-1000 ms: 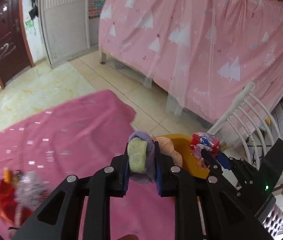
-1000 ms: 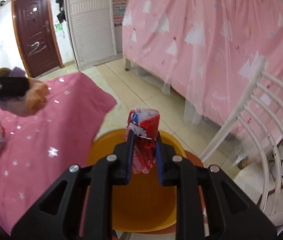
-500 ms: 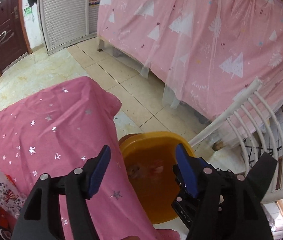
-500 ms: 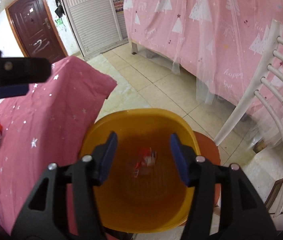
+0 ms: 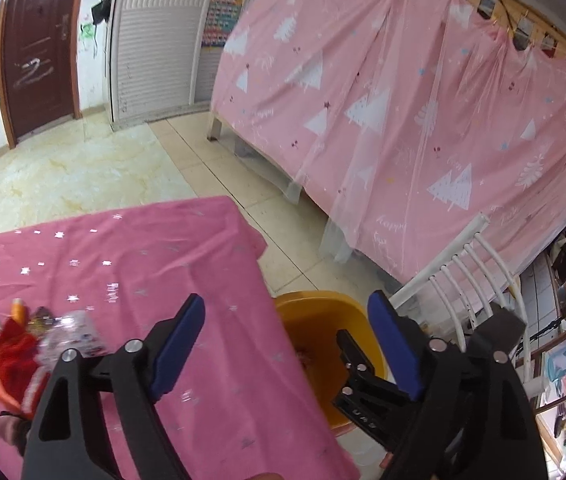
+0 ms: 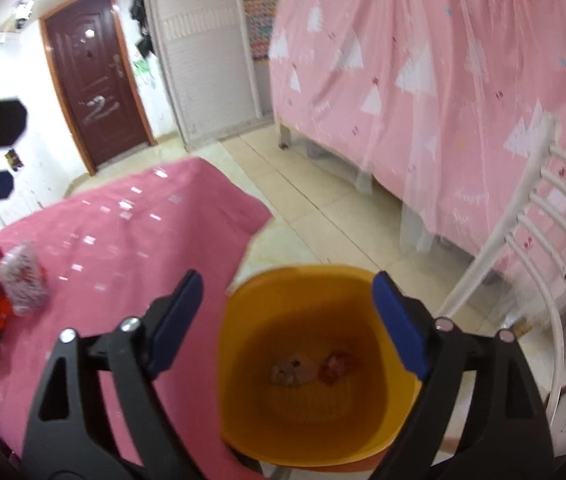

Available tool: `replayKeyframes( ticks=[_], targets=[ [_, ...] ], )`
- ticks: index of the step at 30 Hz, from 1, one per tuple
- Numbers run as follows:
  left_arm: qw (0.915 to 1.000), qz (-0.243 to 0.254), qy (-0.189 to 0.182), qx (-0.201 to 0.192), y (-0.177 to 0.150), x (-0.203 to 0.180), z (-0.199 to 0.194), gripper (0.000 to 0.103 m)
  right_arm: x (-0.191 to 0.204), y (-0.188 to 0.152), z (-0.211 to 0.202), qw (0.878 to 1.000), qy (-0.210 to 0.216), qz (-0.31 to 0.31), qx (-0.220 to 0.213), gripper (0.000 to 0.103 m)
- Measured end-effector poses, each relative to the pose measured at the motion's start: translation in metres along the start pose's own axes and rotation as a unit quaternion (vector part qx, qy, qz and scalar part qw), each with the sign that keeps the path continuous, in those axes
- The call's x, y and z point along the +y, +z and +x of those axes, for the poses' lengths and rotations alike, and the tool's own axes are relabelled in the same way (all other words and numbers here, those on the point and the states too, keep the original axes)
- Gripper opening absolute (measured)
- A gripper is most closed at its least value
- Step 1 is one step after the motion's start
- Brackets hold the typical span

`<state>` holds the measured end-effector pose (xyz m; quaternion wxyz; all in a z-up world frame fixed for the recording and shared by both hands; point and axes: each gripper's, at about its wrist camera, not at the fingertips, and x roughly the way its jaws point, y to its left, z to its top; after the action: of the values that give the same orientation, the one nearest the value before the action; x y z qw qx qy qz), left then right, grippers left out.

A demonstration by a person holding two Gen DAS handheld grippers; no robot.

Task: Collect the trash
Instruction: 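Move both tools back over the table items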

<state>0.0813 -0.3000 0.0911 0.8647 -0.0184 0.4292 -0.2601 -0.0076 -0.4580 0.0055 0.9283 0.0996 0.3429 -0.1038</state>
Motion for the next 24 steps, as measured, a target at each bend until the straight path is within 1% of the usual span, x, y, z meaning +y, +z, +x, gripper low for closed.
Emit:
replayKeyframes(
  ticks=[2, 5, 10, 12, 14, 17, 20, 24],
  targets=[
    [0.9999, 0.004, -0.001, -0.011, -0.004, 0.012, -0.015, 0.083, 0.015, 0.003, -0.015, 1.000, 0.005, -0.015, -0.021, 0.089],
    [0.9996, 0.011, 0.004, -0.025, -0.010, 0.032, -0.038, 0.086, 0.036, 0.004, -0.031, 0.999, 0.022, -0.032, -0.038, 0.090],
    [0.9980, 0.021, 0.028, -0.052, -0.016, 0.077, -0.075, 0.088, 0.066, 0.002, -0.046, 0.996, 0.062, -0.039, -0.047, 0.090],
    [0.9960, 0.013, 0.052, -0.071, -0.019, 0.104, -0.094, 0.089, 0.077, 0.001, -0.050, 0.995, 0.079, -0.044, -0.046, 0.090],
    [0.9945, 0.004, 0.070, -0.078, -0.019, 0.128, -0.107, 0.090, 0.089, 0.000, -0.051, 0.993, 0.099, -0.047, -0.043, 0.093],
    [0.9917, -0.012, 0.100, -0.080, -0.019, 0.165, -0.121, 0.090, 0.106, -0.001, -0.044, 0.992, 0.114, -0.052, -0.028, 0.093],
    [0.9893, -0.018, 0.122, -0.078, -0.024, 0.191, -0.130, 0.090, 0.130, -0.006, -0.039, 0.990, 0.128, -0.064, -0.018, 0.093],
    [0.9870, -0.024, 0.140, -0.076, -0.028, 0.220, -0.136, 0.090, 0.155, -0.009, -0.036, 0.987, 0.137, -0.088, -0.008, 0.093]
  ],
)
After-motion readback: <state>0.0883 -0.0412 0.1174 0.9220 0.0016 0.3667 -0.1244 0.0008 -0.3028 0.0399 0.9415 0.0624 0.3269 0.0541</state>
